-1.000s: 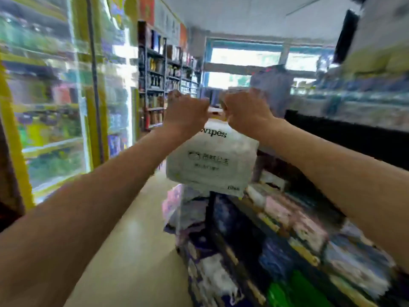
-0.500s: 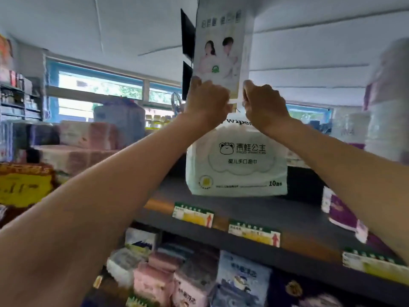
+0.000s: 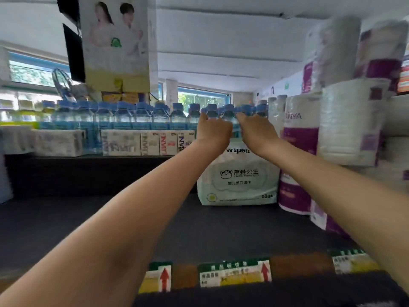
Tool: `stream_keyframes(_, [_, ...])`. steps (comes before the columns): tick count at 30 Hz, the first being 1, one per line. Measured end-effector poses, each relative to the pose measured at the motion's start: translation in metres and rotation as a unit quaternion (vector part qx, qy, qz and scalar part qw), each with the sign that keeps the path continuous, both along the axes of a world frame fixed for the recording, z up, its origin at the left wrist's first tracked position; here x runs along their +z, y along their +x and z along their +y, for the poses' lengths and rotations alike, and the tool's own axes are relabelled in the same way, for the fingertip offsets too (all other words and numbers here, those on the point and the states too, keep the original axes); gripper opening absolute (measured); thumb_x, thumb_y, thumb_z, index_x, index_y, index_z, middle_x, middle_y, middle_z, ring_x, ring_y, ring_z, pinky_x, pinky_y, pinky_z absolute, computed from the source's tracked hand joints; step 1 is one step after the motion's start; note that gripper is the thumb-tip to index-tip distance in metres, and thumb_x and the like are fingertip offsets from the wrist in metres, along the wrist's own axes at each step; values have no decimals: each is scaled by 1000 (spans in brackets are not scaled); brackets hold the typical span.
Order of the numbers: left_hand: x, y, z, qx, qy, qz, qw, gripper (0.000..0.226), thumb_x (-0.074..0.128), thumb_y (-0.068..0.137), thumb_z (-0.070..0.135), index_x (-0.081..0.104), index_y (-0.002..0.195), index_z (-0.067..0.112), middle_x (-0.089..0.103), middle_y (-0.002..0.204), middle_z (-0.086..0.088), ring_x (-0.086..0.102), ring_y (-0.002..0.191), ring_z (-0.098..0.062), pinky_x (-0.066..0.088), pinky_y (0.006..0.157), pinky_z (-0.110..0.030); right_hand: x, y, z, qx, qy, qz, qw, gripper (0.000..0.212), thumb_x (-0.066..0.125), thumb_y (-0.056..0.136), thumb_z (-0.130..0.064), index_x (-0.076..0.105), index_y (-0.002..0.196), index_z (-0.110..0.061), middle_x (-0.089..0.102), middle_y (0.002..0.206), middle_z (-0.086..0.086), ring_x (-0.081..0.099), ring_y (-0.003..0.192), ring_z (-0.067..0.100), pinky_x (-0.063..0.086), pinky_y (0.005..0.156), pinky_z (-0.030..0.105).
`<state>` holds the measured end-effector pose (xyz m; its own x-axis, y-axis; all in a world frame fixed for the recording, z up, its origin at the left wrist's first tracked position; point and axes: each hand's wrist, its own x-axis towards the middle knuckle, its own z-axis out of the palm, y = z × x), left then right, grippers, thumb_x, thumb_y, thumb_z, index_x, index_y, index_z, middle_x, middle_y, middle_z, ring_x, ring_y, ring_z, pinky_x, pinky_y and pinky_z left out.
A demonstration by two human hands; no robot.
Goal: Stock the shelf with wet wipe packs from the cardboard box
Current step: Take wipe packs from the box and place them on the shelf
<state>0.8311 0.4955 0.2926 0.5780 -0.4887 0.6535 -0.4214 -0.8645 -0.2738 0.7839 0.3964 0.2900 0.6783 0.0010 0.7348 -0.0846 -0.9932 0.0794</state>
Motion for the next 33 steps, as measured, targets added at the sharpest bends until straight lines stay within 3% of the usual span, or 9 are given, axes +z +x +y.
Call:
stream_keyframes(2, [-3, 8, -6, -2, -17, 2, 1000, 15, 47, 96, 14, 61, 100, 14, 69, 96, -2, 62, 98, -21, 24, 110, -40, -2, 9, -5, 5, -1, 6, 1000, 25, 38, 87, 15, 40, 90, -10, 34, 62, 2, 42, 60, 21, 21, 48, 27])
stream_keyframes(4, [-3, 13, -9, 3, -24, 2, 1000, 15, 48, 95, 11, 62, 97, 14, 68, 94, -3, 63, 95, -22, 23, 110, -40, -3, 16, -6, 12, 5, 1, 1000, 26, 36, 88, 14, 34, 85, -12, 31, 61, 1, 38, 59, 20, 23, 51, 27])
stream_keyframes(9, [-4, 28, -8, 5, -44, -10, 999, 17, 49, 95, 17, 65, 99, 12, 68, 97, -4, 60, 101, -24, 25, 109, -39, -4, 31, -6, 29, 8, -16, 999, 28, 35, 86, 16, 39, 88, -11, 34, 63, 1, 45, 73, 24, 28, 57, 29])
stream_keyframes(13, [-7, 31, -5, -3, -45, 46, 998, 24, 47, 97, 25, 62, 110, 11, 62, 119, -11, 45, 125, -29, 26, 109, -42, -15, 34, -5, 32, 45, -10, 998, 33, 37, 84, 16, 50, 104, -7, 44, 76, 7, 54, 88, 29, 30, 60, 28])
stream_keyframes(16, [-7, 27, -2, -60, -36, 117, 991, 37, 48, 93, 7, 52, 129, 16, 50, 134, -13, 30, 134, -34, 30, 109, -46, -9, 19, -5, 27, 100, 77, 992, 32, 41, 85, 11, 52, 112, -5, 56, 107, 16, 54, 108, 32, 39, 73, 27])
stream_keyframes(20, [-10, 1, 18, -150, -6, 73, 986, 50, 50, 89, 8, 40, 136, 19, 40, 140, -11, 32, 132, -33, 30, 108, -48, -4, -21, -2, -26, 45, 172, 984, 56, 43, 85, 8, 35, 138, -10, 36, 138, 15, 44, 120, 31, 40, 87, 32])
stream_keyframes(29, [-30, -115, 49, -341, 78, 137, 927, 28, 45, 91, 14, 61, 114, 11, 62, 118, -9, 57, 109, -26, 44, 95, -38, -32, -171, 46, -156, 7, 211, 965, 24, 46, 89, -6, 63, 106, -8, 63, 111, 16, 58, 101, 33, 48, 88, 40])
stream_keyframes(31, [-43, -159, 46, -405, 97, 141, 898, 30, 46, 92, 16, 62, 115, 7, 63, 116, -13, 58, 108, -30, 46, 93, -38, -45, -220, 60, -201, -2, 234, 951, 22, 47, 89, -7, 62, 104, -3, 63, 107, 20, 59, 93, 32, 48, 80, 38])
stream_keyframes(33, [-64, -213, 47, -466, 118, 169, 861, 33, 46, 92, 20, 60, 116, 3, 62, 118, -16, 57, 110, -33, 43, 92, -37, -60, -276, 78, -248, 16, 279, 928, 18, 49, 89, -5, 60, 99, 6, 61, 96, 23, 51, 78, 25, 34, 64, 29])
